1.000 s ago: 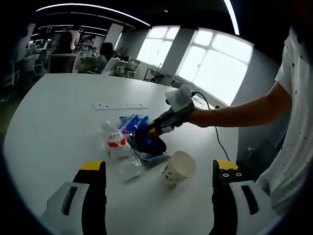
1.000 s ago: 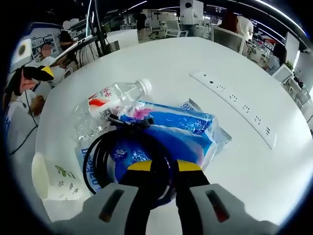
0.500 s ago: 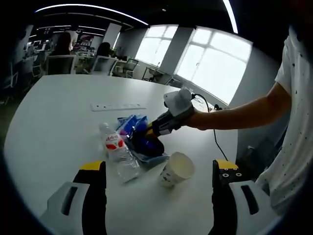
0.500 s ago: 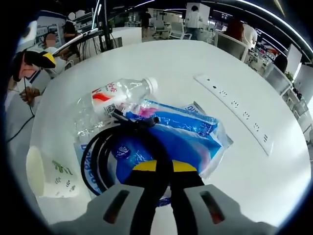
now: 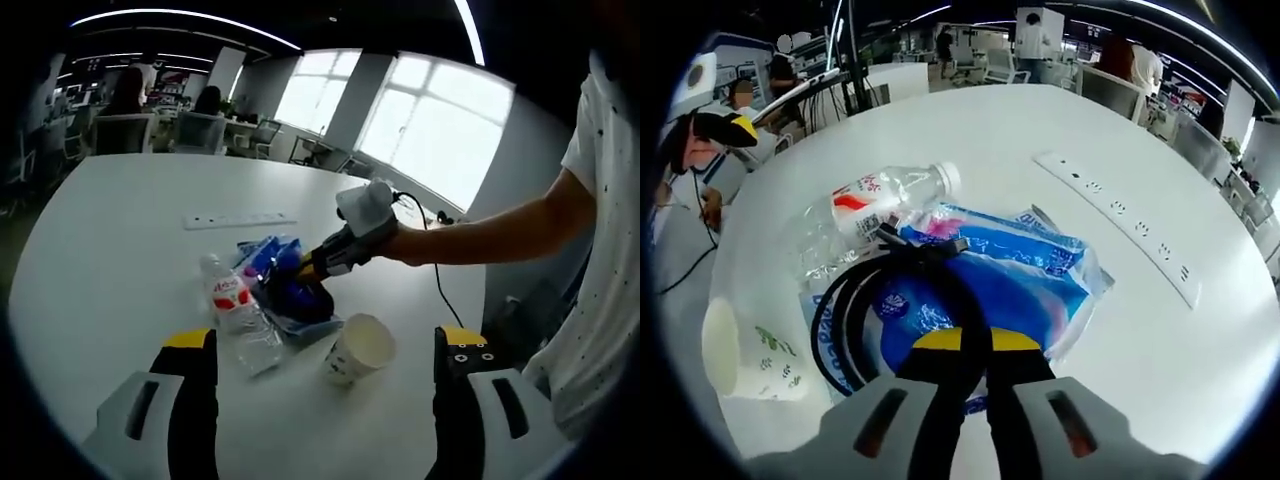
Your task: Arrange the tabletop items into an orderly group along one side of the table until the central work area is clear of visible clutter.
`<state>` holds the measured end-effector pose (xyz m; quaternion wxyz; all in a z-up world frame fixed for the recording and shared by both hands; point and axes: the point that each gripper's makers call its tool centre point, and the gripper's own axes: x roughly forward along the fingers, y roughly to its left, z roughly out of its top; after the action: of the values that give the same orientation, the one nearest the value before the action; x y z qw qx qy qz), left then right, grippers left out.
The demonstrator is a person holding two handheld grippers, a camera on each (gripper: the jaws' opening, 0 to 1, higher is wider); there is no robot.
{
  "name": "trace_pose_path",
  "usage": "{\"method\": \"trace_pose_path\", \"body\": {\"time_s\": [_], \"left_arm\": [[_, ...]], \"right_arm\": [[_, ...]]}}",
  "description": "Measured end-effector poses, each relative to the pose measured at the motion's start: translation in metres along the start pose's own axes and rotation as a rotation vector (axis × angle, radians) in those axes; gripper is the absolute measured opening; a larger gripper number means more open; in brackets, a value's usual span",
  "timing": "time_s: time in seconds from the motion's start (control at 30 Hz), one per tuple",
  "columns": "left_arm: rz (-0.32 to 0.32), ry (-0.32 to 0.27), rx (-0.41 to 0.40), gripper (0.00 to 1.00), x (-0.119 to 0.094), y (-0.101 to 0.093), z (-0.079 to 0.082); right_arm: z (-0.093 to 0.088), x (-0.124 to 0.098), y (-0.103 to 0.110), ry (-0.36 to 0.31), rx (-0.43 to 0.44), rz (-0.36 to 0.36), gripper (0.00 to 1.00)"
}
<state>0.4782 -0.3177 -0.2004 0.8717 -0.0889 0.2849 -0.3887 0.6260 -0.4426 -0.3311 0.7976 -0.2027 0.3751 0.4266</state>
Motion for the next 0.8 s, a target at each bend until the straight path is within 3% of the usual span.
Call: {"method": "trace_pose_path", "body": {"time_s": [0.8], "left_arm": [[-0.005,0.002,0.013,0.85,0.017,0.002,0.012]], "right_arm": [[0.007,-0.015,0.001,-0.065,0.034,0.012,0.01]]}}
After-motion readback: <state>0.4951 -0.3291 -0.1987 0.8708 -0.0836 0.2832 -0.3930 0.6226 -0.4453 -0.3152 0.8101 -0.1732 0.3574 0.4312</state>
